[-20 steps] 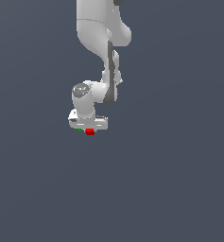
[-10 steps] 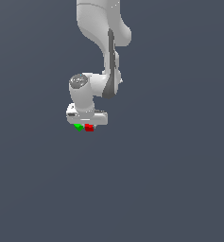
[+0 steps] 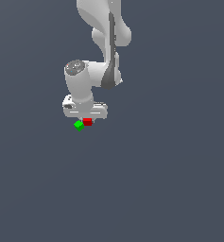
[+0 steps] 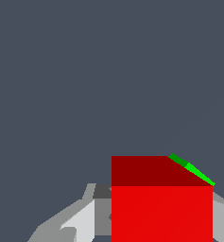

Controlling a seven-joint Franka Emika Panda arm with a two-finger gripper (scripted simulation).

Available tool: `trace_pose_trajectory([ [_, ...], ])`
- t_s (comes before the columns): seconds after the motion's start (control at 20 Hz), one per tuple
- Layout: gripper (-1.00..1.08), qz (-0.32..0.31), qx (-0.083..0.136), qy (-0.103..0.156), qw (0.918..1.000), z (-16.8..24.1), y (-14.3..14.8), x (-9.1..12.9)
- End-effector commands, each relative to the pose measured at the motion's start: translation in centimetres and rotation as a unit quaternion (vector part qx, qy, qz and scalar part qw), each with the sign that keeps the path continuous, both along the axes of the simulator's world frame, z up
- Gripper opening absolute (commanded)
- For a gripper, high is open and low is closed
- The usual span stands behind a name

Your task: Stack the red cube on top of the green cube.

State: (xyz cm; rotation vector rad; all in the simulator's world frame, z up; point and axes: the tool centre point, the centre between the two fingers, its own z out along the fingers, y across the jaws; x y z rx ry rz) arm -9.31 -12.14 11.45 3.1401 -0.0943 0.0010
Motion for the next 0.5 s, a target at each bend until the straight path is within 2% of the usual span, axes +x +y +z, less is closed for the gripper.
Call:
trace_pose_trajectory([
  [0.0,-1.0,0.0,0.0,0.0,1.0,0.6,-0.01,0.0],
  [0.45,-1.0,0.0,0.0,0.0,1.0,0.47,-0.15,0.01],
])
